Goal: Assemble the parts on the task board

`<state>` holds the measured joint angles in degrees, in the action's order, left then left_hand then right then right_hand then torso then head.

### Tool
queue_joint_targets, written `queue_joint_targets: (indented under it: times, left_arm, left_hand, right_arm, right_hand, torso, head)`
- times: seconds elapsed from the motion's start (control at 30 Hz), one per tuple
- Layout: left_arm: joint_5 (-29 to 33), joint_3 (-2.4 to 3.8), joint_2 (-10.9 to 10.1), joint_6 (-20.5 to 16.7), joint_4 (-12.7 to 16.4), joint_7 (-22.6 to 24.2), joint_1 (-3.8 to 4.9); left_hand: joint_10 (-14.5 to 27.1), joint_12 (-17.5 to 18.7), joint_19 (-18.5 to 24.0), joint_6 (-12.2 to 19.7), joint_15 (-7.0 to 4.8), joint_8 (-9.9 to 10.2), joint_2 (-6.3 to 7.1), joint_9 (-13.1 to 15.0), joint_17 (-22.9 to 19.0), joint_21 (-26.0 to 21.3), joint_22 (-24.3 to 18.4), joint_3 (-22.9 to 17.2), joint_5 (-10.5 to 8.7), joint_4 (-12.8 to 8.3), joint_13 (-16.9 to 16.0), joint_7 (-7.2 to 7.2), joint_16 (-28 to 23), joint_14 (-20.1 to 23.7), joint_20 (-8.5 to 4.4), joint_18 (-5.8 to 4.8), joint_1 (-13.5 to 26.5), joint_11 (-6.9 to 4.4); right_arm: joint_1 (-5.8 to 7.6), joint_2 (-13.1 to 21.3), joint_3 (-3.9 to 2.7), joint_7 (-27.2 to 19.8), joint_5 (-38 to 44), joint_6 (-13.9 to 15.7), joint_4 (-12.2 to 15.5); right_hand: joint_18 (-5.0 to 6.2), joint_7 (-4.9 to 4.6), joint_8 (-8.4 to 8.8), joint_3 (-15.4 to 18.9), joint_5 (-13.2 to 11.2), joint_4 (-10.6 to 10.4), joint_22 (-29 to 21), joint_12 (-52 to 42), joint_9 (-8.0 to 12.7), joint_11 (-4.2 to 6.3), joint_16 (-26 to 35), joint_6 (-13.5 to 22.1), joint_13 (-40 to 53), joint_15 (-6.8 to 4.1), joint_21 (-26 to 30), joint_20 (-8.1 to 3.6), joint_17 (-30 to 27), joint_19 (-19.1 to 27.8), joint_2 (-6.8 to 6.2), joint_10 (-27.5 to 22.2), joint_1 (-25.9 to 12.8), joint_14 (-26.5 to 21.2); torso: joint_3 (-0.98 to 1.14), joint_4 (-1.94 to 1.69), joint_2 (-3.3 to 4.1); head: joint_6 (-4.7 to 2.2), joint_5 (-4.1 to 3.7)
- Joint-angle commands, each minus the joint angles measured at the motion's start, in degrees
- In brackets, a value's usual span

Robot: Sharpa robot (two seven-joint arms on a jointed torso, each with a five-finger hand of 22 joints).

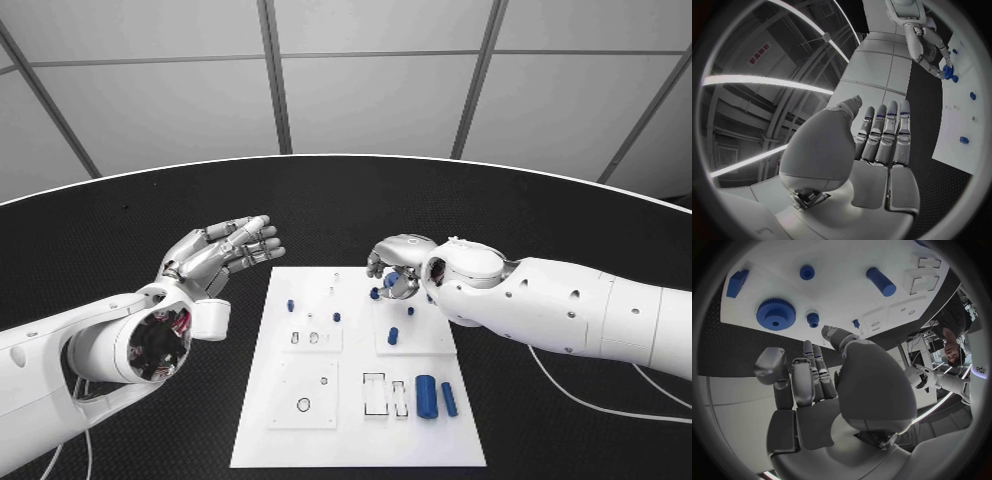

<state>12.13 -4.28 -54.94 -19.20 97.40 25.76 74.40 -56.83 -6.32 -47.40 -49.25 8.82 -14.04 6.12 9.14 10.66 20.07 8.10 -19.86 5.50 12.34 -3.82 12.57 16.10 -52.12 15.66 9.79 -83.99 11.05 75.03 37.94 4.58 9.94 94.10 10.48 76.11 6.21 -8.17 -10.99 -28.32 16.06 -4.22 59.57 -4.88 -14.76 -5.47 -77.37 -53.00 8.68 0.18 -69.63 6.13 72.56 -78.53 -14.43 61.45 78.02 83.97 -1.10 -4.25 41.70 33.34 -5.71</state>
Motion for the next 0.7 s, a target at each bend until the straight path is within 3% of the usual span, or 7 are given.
queue_joint_targets:
  times: [0.03,0.1,0.53,0.7]
  left_arm:
    - [0.0,0.02,-0.04,-0.02,0.08,-0.02,0.02]
    - [0.0,0.03,-0.07,-0.05,0.14,-0.02,0.03]
    - [0.0,0.06,-0.37,-0.06,0.58,0.0,0.09]
    - [0.0,0.07,-0.46,-0.07,0.65,-0.01,0.1]
  left_hand:
    - [-0.31,0.13,-0.44,-0.32,0.05,0.29,0.54,-0.07,0.07,0.26,0.1,-0.4,-0.11,0.04,0.1,1.71,-0.27,-0.32,-0.01,0.77,-0.04,0.07]
    - [-0.31,0.13,-0.44,-0.32,0.05,0.29,0.54,-0.07,0.07,0.26,0.1,-0.4,-0.11,0.04,0.1,1.71,-0.27,-0.32,-0.01,0.77,-0.04,0.07]
    - [-0.26,0.24,-0.49,-0.29,0.07,0.33,0.59,-0.08,0.07,0.3,0.1,-0.48,-0.11,0.02,0.1,1.73,-0.34,-0.26,-0.04,0.76,0.0,0.09]
    - [-0.26,0.24,-0.49,-0.29,0.07,0.33,0.59,-0.08,0.07,0.3,0.1,-0.48,-0.11,0.02,0.1,1.73,-0.34,-0.26,-0.04,0.76,0.0,0.09]
  right_arm:
    - [0.0,-0.01,0.01,0.22,0.05,-0.61,-0.06]
    - [0.0,-0.05,0.01,0.3,0.07,-0.84,-0.11]
    - [0.0,-0.69,0.03,0.92,0.11,-1.76,-0.96]
    - [0.0,-0.8,0.03,1.04,0.11,-1.62,-1.13]
  right_hand:
    - [-0.57,0.04,-0.23,0.01,-0.2,-0.22,0.27,-0.33,-0.1,-0.1,-0.4,0.51,0.08,0.37,-0.34,-0.01,0.17,-0.42,-0.04,-0.41,-0.38,3.46]
    - [-0.57,0.04,-0.26,-0.01,-0.22,-0.25,0.34,-0.35,-0.13,-0.1,-0.47,0.5,0.08,0.38,-0.4,0.0,0.21,-0.42,0.03,-0.42,-0.38,3.46]
    - [-0.88,0.04,-0.74,-0.39,-0.16,-0.57,2.62,-1.01,-0.61,0.02,-1.53,0.13,0.33,0.35,-2.08,0.05,1.02,-1.04,0.46,0.39,-0.43,3.51]
    - [-0.9,-0.02,-0.93,-0.72,-0.04,-0.71,2.98,-1.28,-0.8,0.1,-1.81,-0.05,0.42,0.3,-2.38,0.03,1.16,-1.08,0.68,0.83,-0.44,3.5]
  torso:
    - [0.03,-0.19,0.45]
    - [-0.02,-0.25,0.63]
    - [0.11,-0.41,1.52]
    - [0.12,-0.54,1.57]
  head:
    - [-0.15,-0.1]
    - [-0.29,-0.15]
    - [-0.71,-0.36]
    - [-0.72,-0.4]
